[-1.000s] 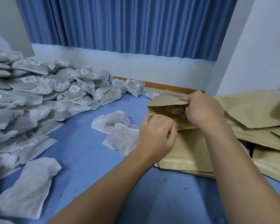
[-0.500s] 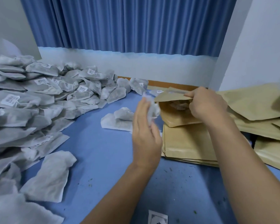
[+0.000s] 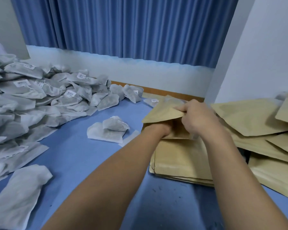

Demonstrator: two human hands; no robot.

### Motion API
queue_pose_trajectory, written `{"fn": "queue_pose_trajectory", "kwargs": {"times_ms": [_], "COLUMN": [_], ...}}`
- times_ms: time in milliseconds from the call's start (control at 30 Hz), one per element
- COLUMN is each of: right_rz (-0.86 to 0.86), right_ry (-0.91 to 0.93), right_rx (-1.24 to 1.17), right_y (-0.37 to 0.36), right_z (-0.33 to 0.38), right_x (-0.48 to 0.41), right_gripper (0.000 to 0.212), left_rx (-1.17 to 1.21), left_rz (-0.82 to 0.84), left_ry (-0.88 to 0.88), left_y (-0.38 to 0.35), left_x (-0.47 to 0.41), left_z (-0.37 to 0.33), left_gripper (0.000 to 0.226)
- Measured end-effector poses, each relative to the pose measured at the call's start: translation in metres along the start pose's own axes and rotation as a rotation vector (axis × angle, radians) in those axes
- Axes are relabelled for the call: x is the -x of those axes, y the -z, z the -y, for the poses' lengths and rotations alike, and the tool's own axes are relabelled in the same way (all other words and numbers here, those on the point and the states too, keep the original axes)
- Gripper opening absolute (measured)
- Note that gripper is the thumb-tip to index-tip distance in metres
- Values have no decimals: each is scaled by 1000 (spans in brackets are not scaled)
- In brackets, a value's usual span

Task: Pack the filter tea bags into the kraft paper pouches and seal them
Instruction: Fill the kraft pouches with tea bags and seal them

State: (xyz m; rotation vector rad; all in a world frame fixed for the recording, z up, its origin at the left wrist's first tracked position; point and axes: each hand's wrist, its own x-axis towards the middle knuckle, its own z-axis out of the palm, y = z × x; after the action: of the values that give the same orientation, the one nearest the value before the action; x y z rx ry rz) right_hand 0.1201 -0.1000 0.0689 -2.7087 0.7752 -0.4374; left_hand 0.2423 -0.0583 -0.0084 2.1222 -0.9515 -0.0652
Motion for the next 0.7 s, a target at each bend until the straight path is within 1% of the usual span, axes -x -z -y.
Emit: {"fn": "queue_pose_trajectory", "kwargs": {"times_ms": [67, 100, 133, 167, 200, 233, 267, 300, 333, 367, 400, 433, 467, 500, 533, 567, 600, 667, 700], "right_rz": [14, 7, 2, 0, 3, 9, 6, -9, -21, -24, -17, -6, -2, -7, -17, -28, -31, -21, -17], "right_ry": [6, -6, -19, -29, -36, -40, -43, -43, -47, -55, -63, -68, -73, -81, -89, -96, -100, -105, -109], "right_rx": [58, 69, 77, 86, 93, 99, 110, 122, 125, 119, 113, 112, 111, 104, 95, 87, 81, 69, 63], "right_y": [-6, -7, -7, -7, -6, -6, -6, -5, -4, -3, -1, 0, 1, 1, 2, 3, 3, 5, 6], "right_z": [1, 2, 2, 2, 4, 6, 8, 10, 12, 13, 15, 15, 15, 15, 14, 14, 14, 16, 16], "right_x": [1, 1, 0, -1, -1, -1, 1, 2, 3, 5, 6, 7, 7, 7, 8, 8, 9, 10, 11], "right_gripper": [51, 50, 51, 51, 51, 49, 46, 43, 40, 38, 39, 40, 42, 44, 47, 49, 50, 52, 53], "left_rx": [-49, -41, -12, -46, -145, -171, -167, -131, -158, -202, -238, -246, -239, -266, -337, -398, -436, -415, -340], "left_rz": [56, 39, 22, 43, 41, 30, -28, -150, -305, -448, -566, -595, -533, -420, -300, -219, -179, -218, -272], "left_ry": [-153, -200, -224, -237, -223, -199, -229, -310, -377, -389, -339, -207, -30, 140, 247, 278, 275, 235, 218], "left_y": [-11, -13, -12, -9, -6, 0, 6, 10, 14, 17, 19, 22, 23, 23, 21, 21, 24, 30, 33], "left_x": [18, 27, 37, 52, 64, 82, 100, 117, 129, 140, 145, 150, 153, 155, 156, 155, 155, 156, 156], "left_z": [6, 8, 9, 10, 12, 12, 12, 11, 12, 10, 12, 13, 15, 19, 24, 29, 31, 31, 30], "left_gripper": [13, 14, 18, 26, 30, 31, 28, 24, 21, 19, 17, 13, 11, 19, 29, 34, 33, 28, 28]}}
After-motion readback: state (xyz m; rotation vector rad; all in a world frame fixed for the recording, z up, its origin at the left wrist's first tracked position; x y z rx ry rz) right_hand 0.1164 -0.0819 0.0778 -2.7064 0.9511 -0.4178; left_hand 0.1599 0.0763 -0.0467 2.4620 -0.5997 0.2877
